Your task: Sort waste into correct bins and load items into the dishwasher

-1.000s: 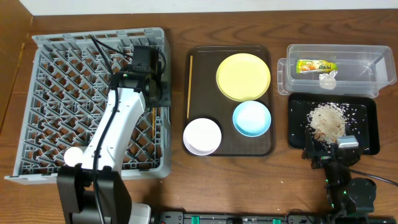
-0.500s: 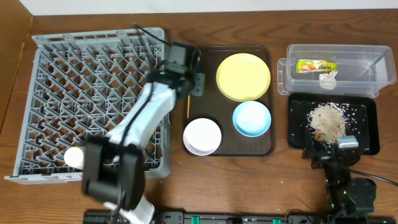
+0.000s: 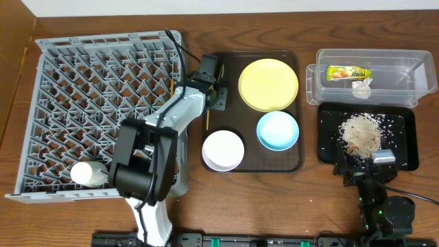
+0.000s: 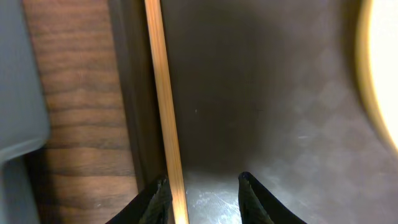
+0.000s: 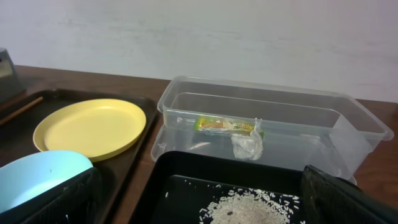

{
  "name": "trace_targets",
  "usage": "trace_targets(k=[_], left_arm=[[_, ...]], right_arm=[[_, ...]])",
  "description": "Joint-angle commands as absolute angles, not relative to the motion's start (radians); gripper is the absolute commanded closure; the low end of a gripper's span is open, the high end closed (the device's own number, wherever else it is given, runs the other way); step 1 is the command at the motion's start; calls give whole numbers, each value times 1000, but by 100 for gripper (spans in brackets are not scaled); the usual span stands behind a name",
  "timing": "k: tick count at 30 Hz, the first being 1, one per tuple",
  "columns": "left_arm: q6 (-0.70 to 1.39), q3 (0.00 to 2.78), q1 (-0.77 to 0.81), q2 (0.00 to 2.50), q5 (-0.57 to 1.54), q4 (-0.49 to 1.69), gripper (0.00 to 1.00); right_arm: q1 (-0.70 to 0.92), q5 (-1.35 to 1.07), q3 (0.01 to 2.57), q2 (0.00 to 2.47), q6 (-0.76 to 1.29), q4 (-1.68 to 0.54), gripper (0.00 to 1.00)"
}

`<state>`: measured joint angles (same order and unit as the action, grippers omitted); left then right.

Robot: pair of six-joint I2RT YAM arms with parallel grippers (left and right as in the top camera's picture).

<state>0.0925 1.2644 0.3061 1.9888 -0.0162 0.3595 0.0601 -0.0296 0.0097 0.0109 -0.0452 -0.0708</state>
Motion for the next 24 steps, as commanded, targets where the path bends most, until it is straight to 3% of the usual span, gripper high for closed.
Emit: trace_targets(k=[1,10,17,24], left_arm=[[87,1269,307,2030,-43,359,63],[91,1269,314,2054,13,362,67],[156,1269,323,2054,50,388,92],[155,1299,321,1984,52,451,92]], right_arm=[[53,-31,6,6,-57,-71,1],[53,-31,6,6,-57,-71,1],[53,-31,6,6,-57,-71,1],[53,-31,6,6,-57,-71,1]])
